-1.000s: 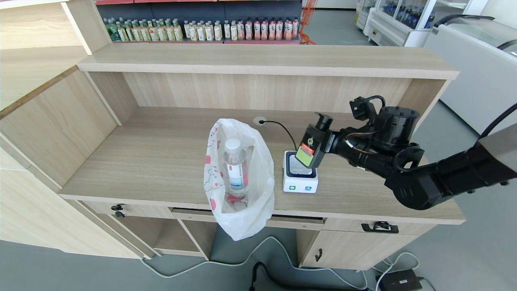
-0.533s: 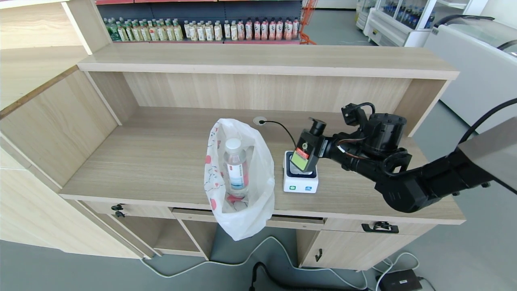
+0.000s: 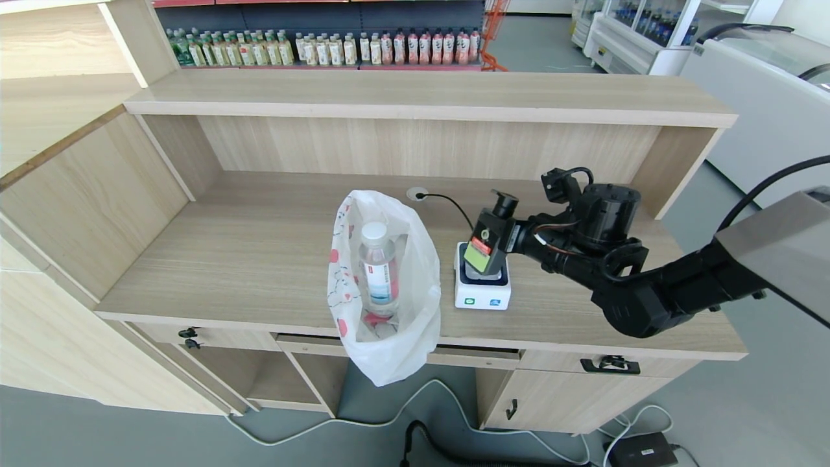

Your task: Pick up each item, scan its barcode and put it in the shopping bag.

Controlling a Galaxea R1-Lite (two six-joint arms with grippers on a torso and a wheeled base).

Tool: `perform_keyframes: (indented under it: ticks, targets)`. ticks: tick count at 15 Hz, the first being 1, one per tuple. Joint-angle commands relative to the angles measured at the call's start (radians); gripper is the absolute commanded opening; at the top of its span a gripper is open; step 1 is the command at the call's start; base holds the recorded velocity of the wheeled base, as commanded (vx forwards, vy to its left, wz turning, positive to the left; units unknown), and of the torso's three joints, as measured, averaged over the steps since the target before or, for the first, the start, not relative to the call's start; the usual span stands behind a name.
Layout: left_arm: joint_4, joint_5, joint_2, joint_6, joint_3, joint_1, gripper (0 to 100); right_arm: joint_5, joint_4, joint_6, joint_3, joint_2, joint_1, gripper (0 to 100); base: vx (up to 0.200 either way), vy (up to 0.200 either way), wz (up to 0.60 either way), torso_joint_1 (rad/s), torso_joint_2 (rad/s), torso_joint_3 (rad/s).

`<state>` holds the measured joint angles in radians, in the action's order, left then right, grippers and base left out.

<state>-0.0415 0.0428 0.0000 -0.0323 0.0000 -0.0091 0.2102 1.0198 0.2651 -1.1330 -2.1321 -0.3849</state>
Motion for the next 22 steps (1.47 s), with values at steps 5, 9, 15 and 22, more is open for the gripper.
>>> perform_keyframes:
  ticks: [5,9,15,22]
  targets:
    - [0.000,0.000,0.002,-0.001,0.000,0.000,100,-0.005,0.002,0.000,-0.005,-0.012,-0.025,0,0.000,0.000,0.00,0.000,0.00,0.000]
    - [0.000,0.000,0.002,-0.001,0.000,0.000,100,-0.009,0.002,0.000,-0.004,-0.020,-0.026,0,0.000,0.000,0.00,0.000,0.00,0.000]
    - [0.000,0.000,0.002,-0.003,0.000,0.000,100,-0.008,0.039,-0.001,-0.005,-0.048,-0.026,0,0.000,0.000,0.00,0.000,0.00,0.000]
    - [0.000,0.000,0.002,-0.003,0.000,0.000,100,-0.006,0.068,0.008,-0.027,-0.077,-0.037,0,0.000,0.000,0.00,0.000,0.00,0.000]
